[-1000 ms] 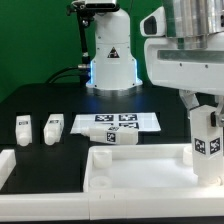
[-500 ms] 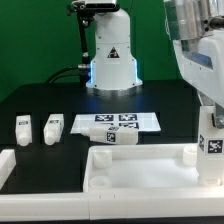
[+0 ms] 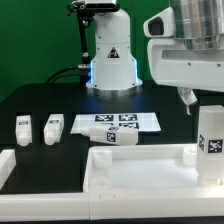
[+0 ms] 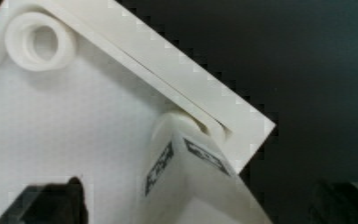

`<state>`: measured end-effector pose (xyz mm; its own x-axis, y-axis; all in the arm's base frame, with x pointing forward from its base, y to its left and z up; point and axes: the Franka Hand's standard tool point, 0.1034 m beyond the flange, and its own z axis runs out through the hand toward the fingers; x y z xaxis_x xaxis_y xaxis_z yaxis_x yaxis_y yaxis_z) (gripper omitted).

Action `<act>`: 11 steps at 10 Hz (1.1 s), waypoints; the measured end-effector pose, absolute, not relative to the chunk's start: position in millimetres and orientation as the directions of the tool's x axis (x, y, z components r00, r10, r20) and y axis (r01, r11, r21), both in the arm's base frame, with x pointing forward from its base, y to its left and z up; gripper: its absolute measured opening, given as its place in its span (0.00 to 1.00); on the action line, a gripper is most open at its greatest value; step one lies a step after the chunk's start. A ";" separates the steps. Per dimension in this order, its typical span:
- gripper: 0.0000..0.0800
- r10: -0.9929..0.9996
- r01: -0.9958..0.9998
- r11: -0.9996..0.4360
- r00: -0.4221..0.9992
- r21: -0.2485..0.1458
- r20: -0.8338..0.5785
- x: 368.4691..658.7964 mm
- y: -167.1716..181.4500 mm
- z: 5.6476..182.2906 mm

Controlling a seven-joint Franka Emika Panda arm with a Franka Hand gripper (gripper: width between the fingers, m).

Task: Assemble desk

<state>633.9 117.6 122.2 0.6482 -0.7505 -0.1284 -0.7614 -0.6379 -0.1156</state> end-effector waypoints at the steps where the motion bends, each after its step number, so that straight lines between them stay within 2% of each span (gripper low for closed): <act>1: 0.81 -0.699 -0.709 -0.695 0.706 -0.125 -0.119 633.9 117.3 122.0; 2: 0.81 -0.613 -0.620 -0.774 0.784 -0.130 -0.096 634.2 116.3 122.1; 4: 0.81 -0.260 -0.256 -0.963 0.965 -0.083 0.043 645.1 110.8 123.8; 5: 0.81 -0.190 -0.184 -0.980 0.979 -0.079 0.076 648.2 110.4 122.0; 6: 0.70 -0.193 -0.187 -0.979 0.979 -0.081 0.071 647.3 110.3 121.8; 7: 0.53 -0.203 -0.197 -0.977 0.977 -0.082 0.071 647.4 110.5 121.8; 8: 0.53 -0.218 -0.212 -0.974 0.973 -0.085 0.069 647.3 110.7 121.7; 9: 0.36 -0.276 -0.271 -0.959 0.959 -0.088 0.063 647.3 109.7 121.6; 11: 0.36 -0.490 -0.485 -0.869 0.871 -0.097 0.043 646.6 108.0 120.9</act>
Offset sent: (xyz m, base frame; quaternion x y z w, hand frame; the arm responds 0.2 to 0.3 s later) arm 0.0225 -0.0172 0.0023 -0.0603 0.1323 -0.4632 0.8742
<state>646.6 108.0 120.9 0.8706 -0.4902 0.0425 -0.4847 -0.8692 -0.0972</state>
